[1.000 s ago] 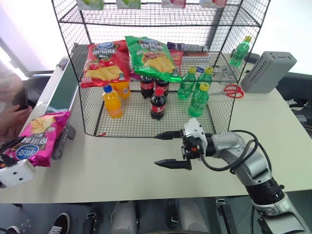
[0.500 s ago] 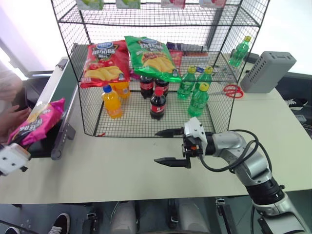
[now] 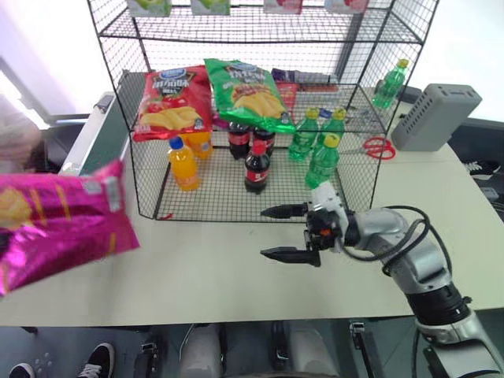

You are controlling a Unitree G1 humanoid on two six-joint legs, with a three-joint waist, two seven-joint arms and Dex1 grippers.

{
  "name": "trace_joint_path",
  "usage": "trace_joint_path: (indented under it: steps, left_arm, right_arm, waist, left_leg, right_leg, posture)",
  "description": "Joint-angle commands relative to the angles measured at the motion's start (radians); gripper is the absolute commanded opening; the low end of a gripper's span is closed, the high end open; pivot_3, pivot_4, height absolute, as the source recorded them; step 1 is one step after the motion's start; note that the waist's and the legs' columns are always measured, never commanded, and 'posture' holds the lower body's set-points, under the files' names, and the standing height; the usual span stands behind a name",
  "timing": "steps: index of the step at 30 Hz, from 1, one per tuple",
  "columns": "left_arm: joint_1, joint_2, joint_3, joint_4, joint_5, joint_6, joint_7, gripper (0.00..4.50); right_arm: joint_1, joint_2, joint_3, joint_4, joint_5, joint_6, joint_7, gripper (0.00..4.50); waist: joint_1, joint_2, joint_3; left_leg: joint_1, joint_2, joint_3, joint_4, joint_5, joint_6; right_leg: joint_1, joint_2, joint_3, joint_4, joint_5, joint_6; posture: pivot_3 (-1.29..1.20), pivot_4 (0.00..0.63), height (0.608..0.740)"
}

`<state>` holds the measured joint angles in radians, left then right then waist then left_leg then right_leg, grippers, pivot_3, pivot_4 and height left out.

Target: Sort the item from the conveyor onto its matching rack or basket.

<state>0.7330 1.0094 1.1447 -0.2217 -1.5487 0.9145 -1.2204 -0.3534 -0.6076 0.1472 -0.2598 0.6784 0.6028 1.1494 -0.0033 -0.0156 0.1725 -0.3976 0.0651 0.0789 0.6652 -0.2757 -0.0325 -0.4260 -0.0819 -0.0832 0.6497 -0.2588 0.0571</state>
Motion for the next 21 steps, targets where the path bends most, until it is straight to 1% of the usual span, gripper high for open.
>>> trace_joint_path:
  steps: [1,2,3,5,6,7,10,15,18,21]
  left_arm:
    - [-0.113,-0.061,-0.222,-0.167,-0.194,0.038,0.125,0.06]
    - [-0.155,-0.086,-0.297,-0.207,-0.234,0.033,0.170,0.06]
    - [-0.208,-0.114,-0.385,-0.248,-0.236,0.027,0.202,0.06]
    - [-0.303,-0.149,-0.526,-0.276,-0.251,0.030,0.257,0.06]
    - [-0.375,-0.175,-0.610,-0.273,-0.265,0.031,0.283,0.06]
    - [-0.432,-0.187,-0.673,-0.264,-0.265,0.043,0.296,0.06]
    - [-0.583,-0.228,-0.796,-0.221,-0.249,0.056,0.315,0.06]
    - [-0.756,-0.288,-0.899,-0.134,-0.207,0.066,0.333,0.06]
    - [-0.806,-0.312,-0.909,-0.098,-0.206,0.067,0.353,0.06]
    - [-0.822,-0.319,-0.900,-0.082,-0.205,0.068,0.359,0.06]
  right_arm:
    - [0.000,-0.045,-0.092,-0.064,0.261,0.252,-0.006,4.50]
    - [-0.006,-0.049,-0.116,-0.059,0.327,0.315,-0.027,4.50]
    - [-0.005,-0.059,-0.129,-0.059,0.356,0.346,-0.028,4.50]
    - [-0.006,-0.063,-0.158,-0.045,0.401,0.403,-0.054,4.50]
    - [-0.007,-0.078,-0.176,-0.039,0.440,0.440,-0.046,4.50]
    - [-0.008,-0.086,-0.190,-0.035,0.467,0.466,-0.047,4.50]
    - [-0.011,-0.089,-0.195,-0.030,0.495,0.513,-0.067,4.50]
    - [-0.030,-0.075,-0.202,-0.054,0.561,0.561,-0.078,4.50]
    - [-0.031,-0.070,-0.211,-0.059,0.588,0.569,-0.085,4.50]
    - [-0.031,-0.064,-0.215,-0.059,0.591,0.561,-0.090,4.50]
  waist:
    - [0.006,0.000,0.000]
    - [0.007,-0.001,-0.001]
    - [0.008,-0.002,-0.001]
    - [0.007,-0.003,-0.001]
    - [0.009,-0.002,-0.002]
    - [0.011,-0.001,-0.002]
    - [0.013,-0.003,-0.002]
    - [0.014,-0.003,-0.002]
    - [0.013,-0.003,-0.002]
    - [0.013,-0.003,-0.002]
  left_leg:
    - [0.000,0.000,0.000,0.000,0.000,0.000]
    - [0.000,0.000,-0.001,0.000,0.000,0.000]
    - [0.001,0.001,-0.001,0.000,0.000,0.000]
    - [0.001,0.001,-0.001,0.000,0.000,0.000]
    - [0.001,0.000,-0.001,0.000,0.000,0.000]
    - [0.002,0.000,-0.001,0.000,0.000,0.000]
    - [0.002,0.000,0.000,0.000,0.000,0.000]
    - [0.002,0.000,-0.001,0.000,0.000,0.000]
    - [0.002,-0.001,-0.001,0.000,0.000,0.000]
    - [0.002,0.000,-0.001,0.000,0.000,0.000]
  right_leg:
    - [0.000,0.000,0.000,0.000,0.000,0.000]
    - [0.001,0.001,0.001,0.000,0.000,0.000]
    - [0.001,0.001,0.002,0.000,0.000,0.000]
    - [0.001,0.001,0.002,0.000,0.000,0.000]
    - [0.001,0.002,0.003,0.000,0.000,0.000]
    - [0.002,0.002,0.003,0.000,0.001,0.000]
    - [0.002,0.004,0.003,0.001,0.002,0.002]
    - [0.002,0.004,0.003,0.001,0.002,0.003]
    - [0.002,0.004,0.003,0.001,0.002,0.003]
    - [0.002,0.004,0.003,0.001,0.002,0.003]
  posture:
    - [0.00,0.150,0.737]
    - [0.00,0.150,0.737]
    - [0.00,0.150,0.737]
    - [0.00,0.150,0.737]
    - [0.00,0.150,0.737]
    - [0.00,0.150,0.737]
    - [0.00,0.150,0.737]
    - [0.00,0.150,0.737]
    - [0.00,0.150,0.737]
    - [0.00,0.150,0.737]
